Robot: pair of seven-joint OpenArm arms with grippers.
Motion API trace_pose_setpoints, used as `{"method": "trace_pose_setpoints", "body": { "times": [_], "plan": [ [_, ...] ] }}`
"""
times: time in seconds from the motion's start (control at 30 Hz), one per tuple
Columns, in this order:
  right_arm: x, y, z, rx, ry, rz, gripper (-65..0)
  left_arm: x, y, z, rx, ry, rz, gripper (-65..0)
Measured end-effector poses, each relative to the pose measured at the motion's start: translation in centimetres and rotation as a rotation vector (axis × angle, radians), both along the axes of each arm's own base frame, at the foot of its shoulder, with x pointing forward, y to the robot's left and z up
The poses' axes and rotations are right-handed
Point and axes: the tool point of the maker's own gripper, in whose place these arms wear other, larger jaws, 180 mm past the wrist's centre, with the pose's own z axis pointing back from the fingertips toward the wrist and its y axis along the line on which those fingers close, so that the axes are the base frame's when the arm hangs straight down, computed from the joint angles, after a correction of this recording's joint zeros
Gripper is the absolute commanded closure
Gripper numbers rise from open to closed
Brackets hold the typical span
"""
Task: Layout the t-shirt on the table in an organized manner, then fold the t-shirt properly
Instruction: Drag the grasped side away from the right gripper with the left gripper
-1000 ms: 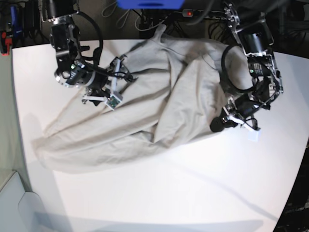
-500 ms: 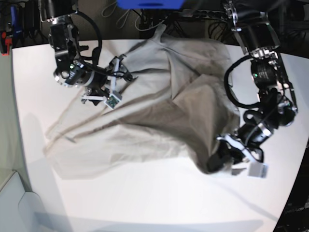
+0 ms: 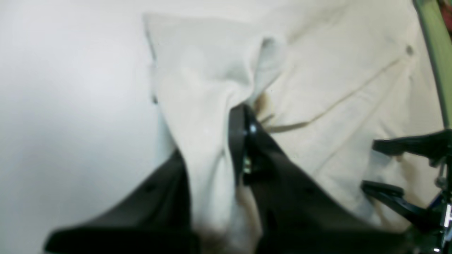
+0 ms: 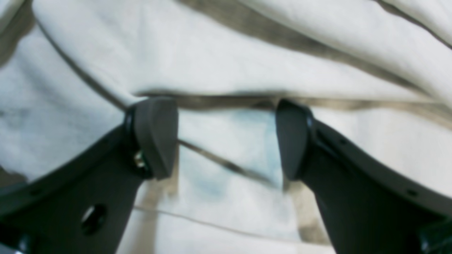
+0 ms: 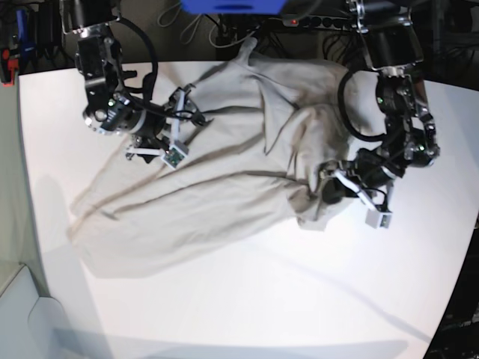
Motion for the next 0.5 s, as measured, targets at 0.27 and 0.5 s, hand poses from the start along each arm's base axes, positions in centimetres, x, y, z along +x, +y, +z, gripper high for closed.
{"method": "trace_pose_setpoints", "body": {
  "times": [0.27, 0.5],
  "plan": [
    [0.0, 0.2, 0.0, 0.0, -0.001, 0.004, -44.0, 5.9, 7.5, 5.8, -0.009, -0.138, 0.187, -0.4],
    [0.0, 0.1, 0.0, -0.001, -0.001, 0.004, -44.0, 8.5, 10.2, 7.9, -0.006, -0.159, 0.219, -0.9]
  ]
}}
